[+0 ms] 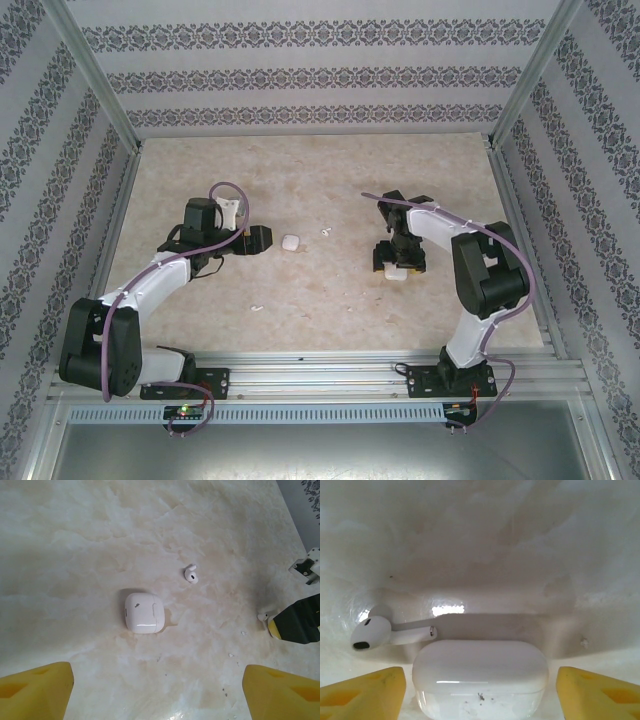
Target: Insert the wireless bluetooth earbuds into the charging case
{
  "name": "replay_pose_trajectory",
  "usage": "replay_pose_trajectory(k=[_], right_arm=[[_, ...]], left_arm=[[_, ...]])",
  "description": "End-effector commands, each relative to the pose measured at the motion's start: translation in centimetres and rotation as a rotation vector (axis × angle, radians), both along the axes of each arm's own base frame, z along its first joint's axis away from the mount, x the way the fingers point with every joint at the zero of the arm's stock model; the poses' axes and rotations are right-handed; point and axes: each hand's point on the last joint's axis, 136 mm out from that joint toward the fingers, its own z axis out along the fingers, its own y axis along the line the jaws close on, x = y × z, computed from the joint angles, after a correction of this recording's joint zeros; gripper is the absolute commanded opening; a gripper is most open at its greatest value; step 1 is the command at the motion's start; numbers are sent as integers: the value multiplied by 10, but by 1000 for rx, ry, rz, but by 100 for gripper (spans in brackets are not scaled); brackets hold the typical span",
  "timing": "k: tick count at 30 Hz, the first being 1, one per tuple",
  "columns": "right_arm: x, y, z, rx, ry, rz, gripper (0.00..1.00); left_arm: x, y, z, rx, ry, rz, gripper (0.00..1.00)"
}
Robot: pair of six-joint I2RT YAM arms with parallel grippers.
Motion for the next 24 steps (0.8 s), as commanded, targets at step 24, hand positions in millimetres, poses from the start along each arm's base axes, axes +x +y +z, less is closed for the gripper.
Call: replay_pose_trajectory(k=[24], right_arm=[[-26, 29, 8, 117, -20, 12, 59]], left_arm=[[-8, 0, 53, 34, -120, -51, 79]])
